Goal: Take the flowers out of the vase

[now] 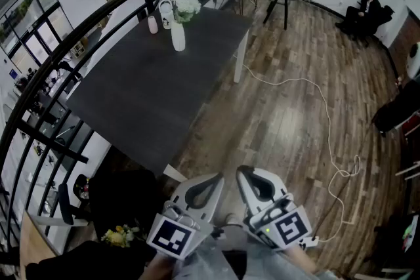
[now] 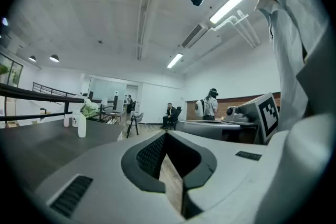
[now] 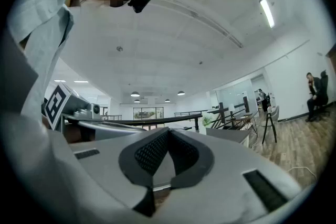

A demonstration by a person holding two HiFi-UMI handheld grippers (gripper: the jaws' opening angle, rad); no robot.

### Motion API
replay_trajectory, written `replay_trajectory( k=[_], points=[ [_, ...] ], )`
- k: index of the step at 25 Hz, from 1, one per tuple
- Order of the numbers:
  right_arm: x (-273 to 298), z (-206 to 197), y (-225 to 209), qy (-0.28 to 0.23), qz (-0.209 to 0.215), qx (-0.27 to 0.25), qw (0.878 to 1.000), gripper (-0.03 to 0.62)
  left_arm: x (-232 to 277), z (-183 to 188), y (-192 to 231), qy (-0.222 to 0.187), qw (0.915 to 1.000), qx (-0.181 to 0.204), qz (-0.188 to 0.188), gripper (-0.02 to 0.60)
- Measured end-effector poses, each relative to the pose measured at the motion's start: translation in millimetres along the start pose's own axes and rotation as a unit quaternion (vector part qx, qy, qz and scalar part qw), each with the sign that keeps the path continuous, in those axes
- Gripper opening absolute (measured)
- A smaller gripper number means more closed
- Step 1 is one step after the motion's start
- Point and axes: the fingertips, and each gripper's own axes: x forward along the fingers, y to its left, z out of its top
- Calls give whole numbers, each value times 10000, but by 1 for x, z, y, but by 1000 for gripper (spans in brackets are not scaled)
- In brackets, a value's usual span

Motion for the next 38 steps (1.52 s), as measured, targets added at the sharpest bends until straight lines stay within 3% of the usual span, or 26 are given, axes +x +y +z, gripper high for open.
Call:
replay_trajectory(
  k=[7,15,28,38],
  points=[
    [-4,1,-6,-70,-1,38,10000,2,8,-6,-6,219,9997,120,12,-2],
    [-11,4,-14,-178,-8,306,9994,2,9,3,-12,22,9999,-93,122,-2],
    [-45,3,-42,-142,-53,388,9991,2,30,16,-50,-225,9996,120,77,0],
    [-59,-4,-67,-127,-56,476,9988,2,37,12,-54,-353,9989,-53,298,-1]
  ],
)
